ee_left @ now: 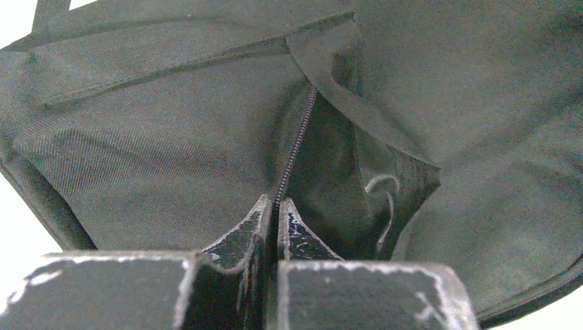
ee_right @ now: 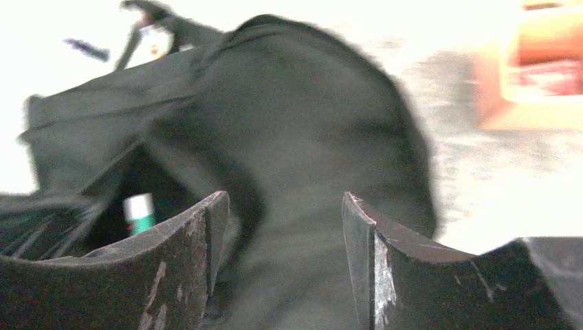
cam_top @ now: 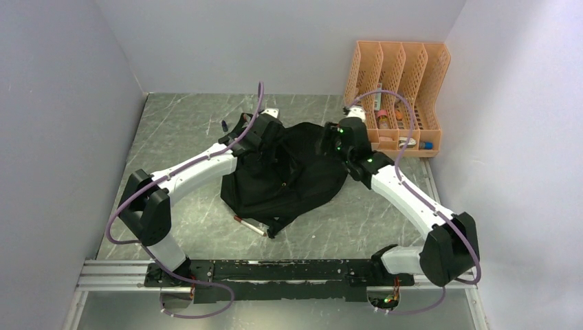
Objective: Pack the student bag
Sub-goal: Place the stationery in the student bag, then adjust the student bag at the center of the board.
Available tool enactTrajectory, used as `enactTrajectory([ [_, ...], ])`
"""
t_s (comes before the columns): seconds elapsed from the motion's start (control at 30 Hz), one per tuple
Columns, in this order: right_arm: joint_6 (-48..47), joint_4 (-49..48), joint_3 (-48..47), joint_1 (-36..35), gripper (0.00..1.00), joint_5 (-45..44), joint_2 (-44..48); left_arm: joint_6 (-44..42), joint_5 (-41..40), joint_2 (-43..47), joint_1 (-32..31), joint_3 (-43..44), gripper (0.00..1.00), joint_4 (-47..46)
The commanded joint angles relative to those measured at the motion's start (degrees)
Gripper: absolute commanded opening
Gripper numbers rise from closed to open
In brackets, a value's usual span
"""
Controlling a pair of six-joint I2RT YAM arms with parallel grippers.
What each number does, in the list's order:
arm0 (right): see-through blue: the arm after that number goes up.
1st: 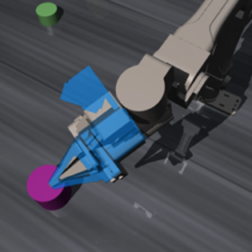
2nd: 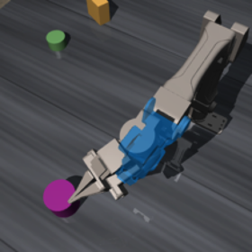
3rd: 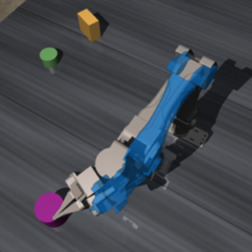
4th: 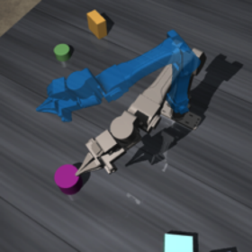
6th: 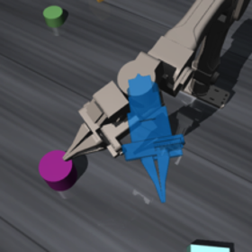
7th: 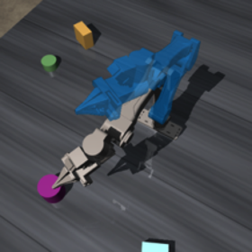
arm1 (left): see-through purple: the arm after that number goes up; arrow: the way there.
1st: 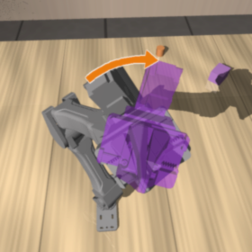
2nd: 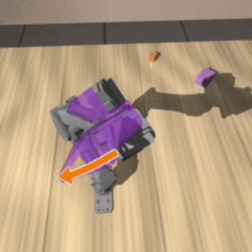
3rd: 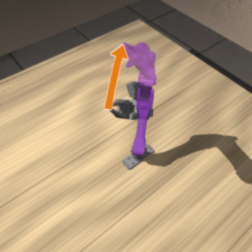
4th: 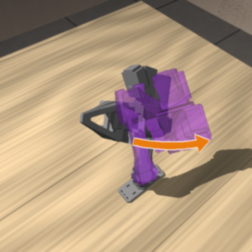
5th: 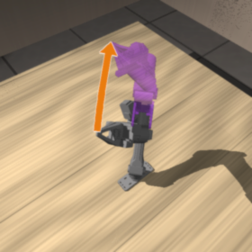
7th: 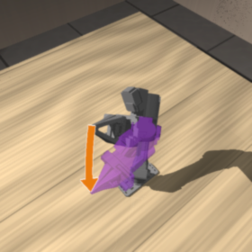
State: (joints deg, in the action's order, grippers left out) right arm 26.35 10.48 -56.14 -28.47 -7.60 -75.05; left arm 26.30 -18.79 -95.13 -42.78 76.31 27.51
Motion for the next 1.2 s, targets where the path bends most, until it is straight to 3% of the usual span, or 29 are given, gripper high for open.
enactTrajectory([
  [0.0,-1.0,9.1,1.7,5.6,0.65,-14.0,1.8,-1.0,1.5,1.1,0.4,0.7,0.05,-0.7],
  [0.17,-1.3,7.5,4.9,12.0,0.67,-2.4,1.3,-1.1,1.3,1.2,0.4,1.0,0.05,-0.4],
  [0.4,-1.5,5.3,6.6,15.5,0.67,9.8,-5.4,-1.4,2.0,1.1,0.4,1.1,0.05,-0.3],
  [0.53,-0.7,1.6,8.6,17.1,0.54,15.9,-7.7,-1.5,2.8,0.8,0.4,1.6,0.05,-0.6],
  [0.73,0.1,-0.9,8.9,17.9,0.14,18.7,-8.3,-2.0,4.7,-0.3,0.5,5.1,0.05,-0.1],
  [0.83,0.2,-0.4,8.5,18.2,0.02,16.0,-5.3,-3.0,6.0,-0.9,0.5,7.3,0.05,0.0],
  [1.17,3.6,3.3,6.6,19.2,0.00,7.8,10.6,-5.4,8.8,-2.8,0.4,22.4,0.05,5.2],
])
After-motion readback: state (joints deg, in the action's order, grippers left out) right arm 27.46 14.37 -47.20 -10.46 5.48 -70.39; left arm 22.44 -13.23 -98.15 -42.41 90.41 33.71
